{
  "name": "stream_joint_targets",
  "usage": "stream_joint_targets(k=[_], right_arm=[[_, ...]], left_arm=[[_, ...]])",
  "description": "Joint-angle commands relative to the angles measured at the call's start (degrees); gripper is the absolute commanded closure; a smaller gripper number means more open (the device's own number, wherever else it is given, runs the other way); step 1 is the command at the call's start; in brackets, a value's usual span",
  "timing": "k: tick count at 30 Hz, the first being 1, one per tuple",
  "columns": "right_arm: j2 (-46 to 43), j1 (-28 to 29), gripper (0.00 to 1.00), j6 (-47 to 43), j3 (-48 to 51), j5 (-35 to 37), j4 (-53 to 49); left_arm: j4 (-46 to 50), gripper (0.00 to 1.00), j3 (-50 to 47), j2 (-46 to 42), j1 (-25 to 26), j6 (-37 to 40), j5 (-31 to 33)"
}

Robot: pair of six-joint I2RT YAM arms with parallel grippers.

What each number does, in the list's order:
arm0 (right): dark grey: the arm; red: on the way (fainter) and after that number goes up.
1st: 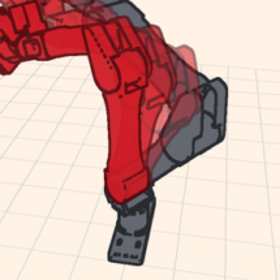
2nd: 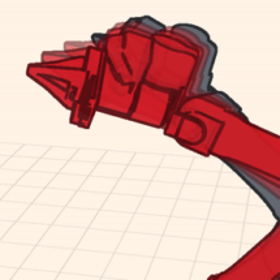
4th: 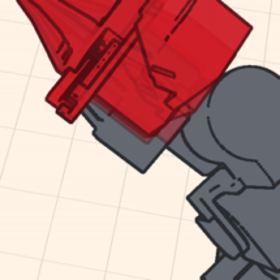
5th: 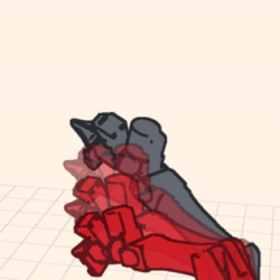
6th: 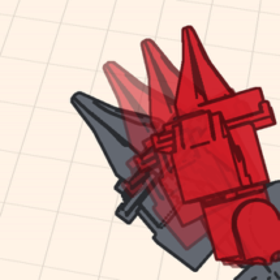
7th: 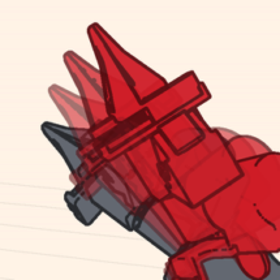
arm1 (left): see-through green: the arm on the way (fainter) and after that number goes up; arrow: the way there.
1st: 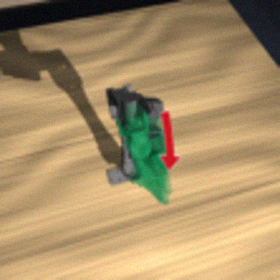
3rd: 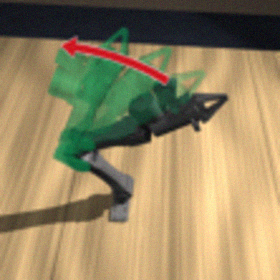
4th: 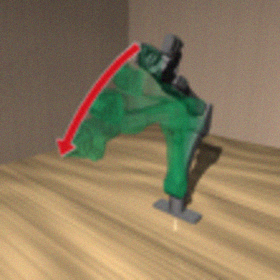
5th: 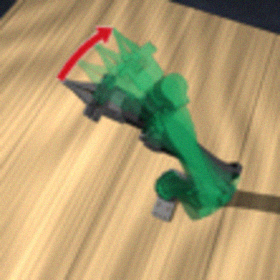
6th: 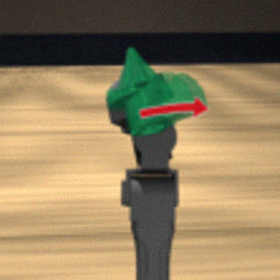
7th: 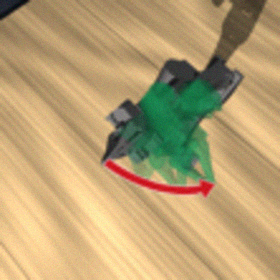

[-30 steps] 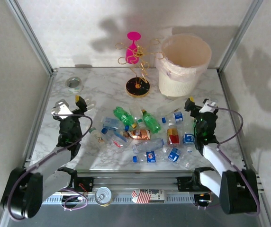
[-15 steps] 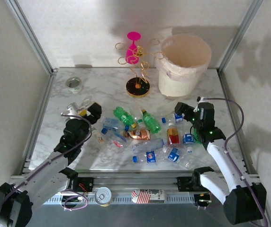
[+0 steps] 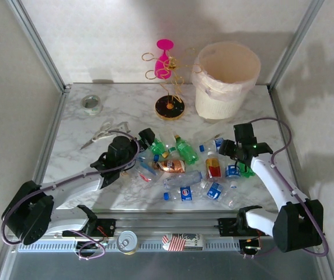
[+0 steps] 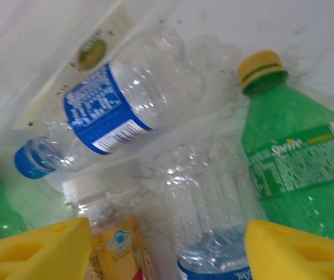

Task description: Put the plastic bottles in the bin

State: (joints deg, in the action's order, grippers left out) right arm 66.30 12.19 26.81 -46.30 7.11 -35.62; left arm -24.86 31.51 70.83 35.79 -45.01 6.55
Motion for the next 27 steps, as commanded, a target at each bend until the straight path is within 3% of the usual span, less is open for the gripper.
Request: stream_joint_targets(k=[1, 21, 27], right_arm=[[1.1, 0.8, 0.31, 1.0, -1.3, 5.2, -5.7], [11.9, 1.9, 0.31, 1.8, 4.6, 5.1, 4.4], [14.4, 2.0, 0.26, 1.8, 4.5, 6.5, 5.6]], left_arm=[[-0.8, 0.01, 1.1, 1.0, 0.8, 0.7, -0.6], [0.6, 0.01, -3.2, -5.2, 0.9, 0.5, 5.6], [1.4, 0.0, -3.5, -6.8, 0.9, 1.1, 6.6]])
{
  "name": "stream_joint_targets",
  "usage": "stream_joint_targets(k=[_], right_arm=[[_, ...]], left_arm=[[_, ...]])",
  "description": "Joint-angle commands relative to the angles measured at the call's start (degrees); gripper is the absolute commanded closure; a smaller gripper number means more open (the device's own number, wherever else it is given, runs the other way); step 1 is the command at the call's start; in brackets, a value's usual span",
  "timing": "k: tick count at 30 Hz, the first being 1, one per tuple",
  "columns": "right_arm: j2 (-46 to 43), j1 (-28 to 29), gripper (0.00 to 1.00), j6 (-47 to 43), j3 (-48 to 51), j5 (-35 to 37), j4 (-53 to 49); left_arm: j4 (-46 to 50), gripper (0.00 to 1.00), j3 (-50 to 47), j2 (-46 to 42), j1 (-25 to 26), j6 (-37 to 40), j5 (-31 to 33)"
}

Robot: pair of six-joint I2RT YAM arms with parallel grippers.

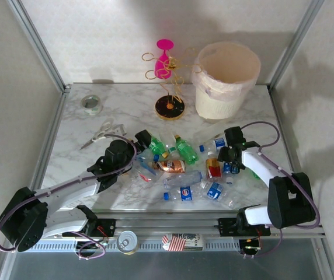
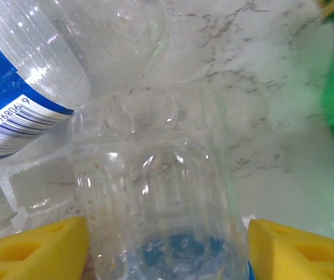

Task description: Put the plastic bottles in the bin

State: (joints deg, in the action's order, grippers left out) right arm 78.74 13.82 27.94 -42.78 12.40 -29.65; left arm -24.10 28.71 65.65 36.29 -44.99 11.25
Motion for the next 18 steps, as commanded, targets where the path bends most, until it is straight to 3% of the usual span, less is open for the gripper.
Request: stream_joint_targets(k=[1, 10, 18], right_arm=[[2.2, 0.3, 0.26, 0.6, 0.9, 1.2, -0.2], [4.0, 0.4, 0.27, 0.4, 0.7, 1.5, 1.4], [-2.5, 0.6, 0.43, 0.1, -1.4, 1.1, -0.7]], left_arm=[[0.8, 0.0, -0.8, -1.8, 0.4, 1.1, 2.1], [1.9, 0.0, -2.2, -4.9, 0.4, 1.1, 4.1], [2.0, 0.0, -4.2, -7.8, 0.3, 0.6, 7.4]])
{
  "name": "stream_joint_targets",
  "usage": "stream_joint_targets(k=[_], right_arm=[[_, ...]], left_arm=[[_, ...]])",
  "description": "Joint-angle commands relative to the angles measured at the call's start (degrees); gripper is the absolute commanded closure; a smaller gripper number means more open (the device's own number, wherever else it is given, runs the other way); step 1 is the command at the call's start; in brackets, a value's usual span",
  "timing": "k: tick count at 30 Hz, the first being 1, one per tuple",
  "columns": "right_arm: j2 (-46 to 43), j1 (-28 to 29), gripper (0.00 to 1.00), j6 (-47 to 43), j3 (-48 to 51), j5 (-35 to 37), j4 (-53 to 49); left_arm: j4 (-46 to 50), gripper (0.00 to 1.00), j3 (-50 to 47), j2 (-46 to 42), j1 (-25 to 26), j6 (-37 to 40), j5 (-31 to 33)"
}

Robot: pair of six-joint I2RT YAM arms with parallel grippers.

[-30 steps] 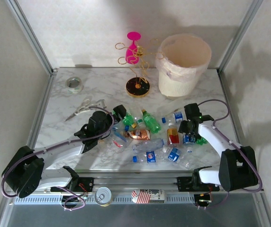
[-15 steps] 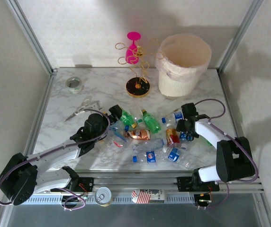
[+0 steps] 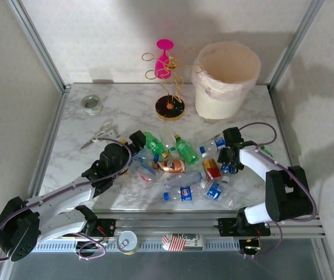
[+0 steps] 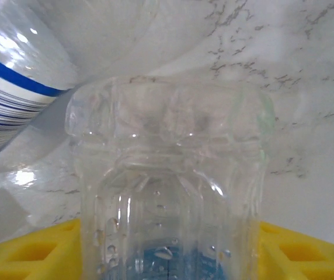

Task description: Put the plastic bottles in the bin

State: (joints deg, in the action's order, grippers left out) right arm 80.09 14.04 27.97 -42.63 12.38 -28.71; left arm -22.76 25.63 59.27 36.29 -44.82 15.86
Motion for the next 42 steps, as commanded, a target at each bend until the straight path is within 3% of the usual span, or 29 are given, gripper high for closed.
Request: stream_joint_targets(k=[1, 9, 16, 22, 31, 42], right_arm=[[-5.2, 0.4, 0.45, -0.2, -2.2, 0.8, -1.9], [-17.4, 0.4, 0.48, -1.8, -12.6, -7.1, -2.6], [-19.0, 0.4, 0.49, -2.7, -25.5, -13.2, 8.5], [-9.5, 0.0, 0.5, -5.1, -38.8, -10.8, 17.9], [10.4, -2.8, 0.51, -7.4, -60.6, -7.6, 22.2], [27.5, -7.3, 0.52, -7.5, -70.4, -8.3, 19.5]], left_arm=[[0.6, 0.0, -1.3, -1.5, 0.3, 0.2, 3.0], [-0.6, 0.0, -2.7, -1.7, -0.2, -1.0, 2.8], [-0.9, 0.0, -2.8, -1.1, -0.7, -1.0, -0.9], [-0.8, 0.0, -2.8, -0.4, -0.7, -1.9, -5.0], [3.1, 0.0, -3.1, -2.7, -0.7, -0.3, -8.7], [9.5, 0.0, -5.9, -10.5, -0.8, 0.1, -7.7]])
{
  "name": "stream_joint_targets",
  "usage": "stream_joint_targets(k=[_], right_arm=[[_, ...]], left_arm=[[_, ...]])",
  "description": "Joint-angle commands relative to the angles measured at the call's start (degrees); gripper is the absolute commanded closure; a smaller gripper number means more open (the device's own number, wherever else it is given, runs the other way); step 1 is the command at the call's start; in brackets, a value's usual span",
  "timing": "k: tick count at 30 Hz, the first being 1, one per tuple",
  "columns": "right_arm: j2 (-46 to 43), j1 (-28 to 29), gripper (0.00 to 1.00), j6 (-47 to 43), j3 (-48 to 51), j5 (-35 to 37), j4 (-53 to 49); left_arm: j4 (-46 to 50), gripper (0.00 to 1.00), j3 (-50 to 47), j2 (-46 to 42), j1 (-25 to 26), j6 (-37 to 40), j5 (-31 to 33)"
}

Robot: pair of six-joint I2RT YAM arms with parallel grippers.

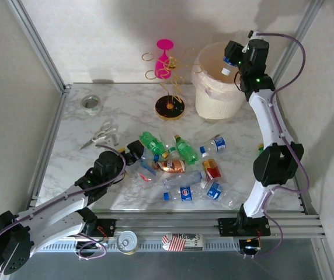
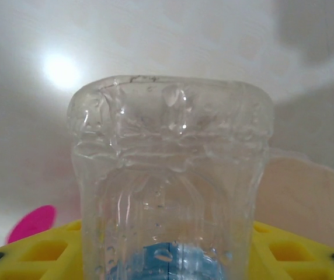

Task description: Put the plastic bottles in the bin

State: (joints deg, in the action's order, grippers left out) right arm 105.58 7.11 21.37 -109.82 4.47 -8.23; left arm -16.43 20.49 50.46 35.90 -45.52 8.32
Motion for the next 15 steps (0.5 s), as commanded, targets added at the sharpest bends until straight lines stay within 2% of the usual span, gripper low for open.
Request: stream_joint_targets(k=[1, 5, 8, 11, 15], right_arm=[[3.3, -0.5, 0.52, -1.0, -4.5, -0.5, -1.9], [8.2, -0.5, 0.45, -1.4, -10.3, -1.1, -6.5], [10.5, -0.5, 0.29, -1.5, -14.5, -0.8, -9.6], [10.5, -0.5, 0.17, -2.3, -16.4, -0.4, -10.8], [7.5, -0.5, 0.11, -4.0, -15.7, 0.4, -11.7]], left_arm=[[3.7, 0.0, -0.8, -2.2, -0.4, 0.8, 0.0], [5.4, 0.0, -0.8, -3.8, -0.4, 1.2, 0.6], [5.6, 0.0, -0.8, -4.3, -0.4, 1.2, 1.0], [5.1, 0.0, -0.6, -4.1, -0.5, 1.3, 1.1], [4.0, 0.0, 0.1, -2.9, -0.5, 2.3, 0.6]])
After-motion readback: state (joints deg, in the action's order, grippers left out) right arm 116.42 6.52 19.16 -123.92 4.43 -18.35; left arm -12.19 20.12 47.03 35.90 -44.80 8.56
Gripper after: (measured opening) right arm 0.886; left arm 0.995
